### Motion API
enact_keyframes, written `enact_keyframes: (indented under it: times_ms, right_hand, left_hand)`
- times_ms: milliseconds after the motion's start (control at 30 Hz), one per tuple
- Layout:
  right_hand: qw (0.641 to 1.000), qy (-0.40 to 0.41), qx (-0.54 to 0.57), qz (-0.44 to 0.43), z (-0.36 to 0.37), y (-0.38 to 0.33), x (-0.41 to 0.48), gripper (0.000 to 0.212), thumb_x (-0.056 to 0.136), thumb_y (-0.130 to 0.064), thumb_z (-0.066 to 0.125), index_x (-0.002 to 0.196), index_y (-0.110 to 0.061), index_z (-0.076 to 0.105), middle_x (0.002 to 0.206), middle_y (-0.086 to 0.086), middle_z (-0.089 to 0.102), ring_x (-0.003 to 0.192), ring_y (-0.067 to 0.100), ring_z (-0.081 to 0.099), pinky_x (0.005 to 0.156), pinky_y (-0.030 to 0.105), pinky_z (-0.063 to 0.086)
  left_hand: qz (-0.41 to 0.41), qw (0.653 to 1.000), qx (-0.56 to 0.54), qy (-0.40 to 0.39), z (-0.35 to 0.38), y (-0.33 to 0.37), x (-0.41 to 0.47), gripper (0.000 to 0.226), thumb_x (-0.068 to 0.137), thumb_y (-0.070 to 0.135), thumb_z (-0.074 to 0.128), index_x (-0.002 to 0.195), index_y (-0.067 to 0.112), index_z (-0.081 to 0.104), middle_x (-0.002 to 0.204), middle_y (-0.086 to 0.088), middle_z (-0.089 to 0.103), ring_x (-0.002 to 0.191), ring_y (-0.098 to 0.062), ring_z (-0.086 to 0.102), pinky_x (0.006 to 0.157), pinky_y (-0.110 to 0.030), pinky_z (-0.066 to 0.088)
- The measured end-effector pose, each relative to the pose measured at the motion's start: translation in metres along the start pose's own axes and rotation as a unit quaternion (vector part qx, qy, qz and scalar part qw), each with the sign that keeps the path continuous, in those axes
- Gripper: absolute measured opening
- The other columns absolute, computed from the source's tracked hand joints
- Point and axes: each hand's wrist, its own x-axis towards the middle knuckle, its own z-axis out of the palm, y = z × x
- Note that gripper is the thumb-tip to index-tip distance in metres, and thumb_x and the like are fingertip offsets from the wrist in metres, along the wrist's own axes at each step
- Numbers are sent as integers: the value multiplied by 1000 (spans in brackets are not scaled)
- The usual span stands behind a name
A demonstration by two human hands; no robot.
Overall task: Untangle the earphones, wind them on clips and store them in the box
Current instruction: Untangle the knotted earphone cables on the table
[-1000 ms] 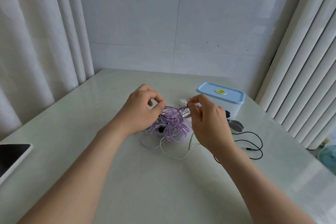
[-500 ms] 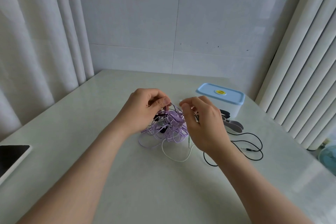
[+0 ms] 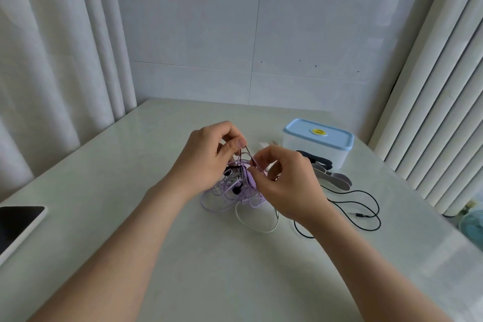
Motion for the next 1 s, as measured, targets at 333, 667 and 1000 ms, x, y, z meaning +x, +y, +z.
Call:
enact_keyframes:
  times_ms: [333,667,1000]
  right_hand:
    - [987,-66,-148,11,-3,13,2,20,82,-41,75,102,-37,74,94,-20,65,87,5,54,95,42,49]
    - [995,-61,-73,14,-6,11,2,33,94,-20,71,124,-33,67,98,-17,71,95,5,68,93,36,54]
    - [997,13,-36,-64,-1,-12,-4,8,89,-29,75,83,-27,79,71,-13,67,77,8,60,70,19,41]
  left_hand:
    - [-41,994,-30,93,3,-3,4,23,112,21,43,98,8,56,81,1,69,71,-9,66,72,-28,50]
    - [-87,985,-110,101,6,3,4,23,111,22,47,99,8,60,73,3,70,59,-16,64,63,-35,56]
    - [-46,984,-171,21,12,18,0,19,106,24,60,94,15,70,80,3,71,63,-14,59,62,-29,52]
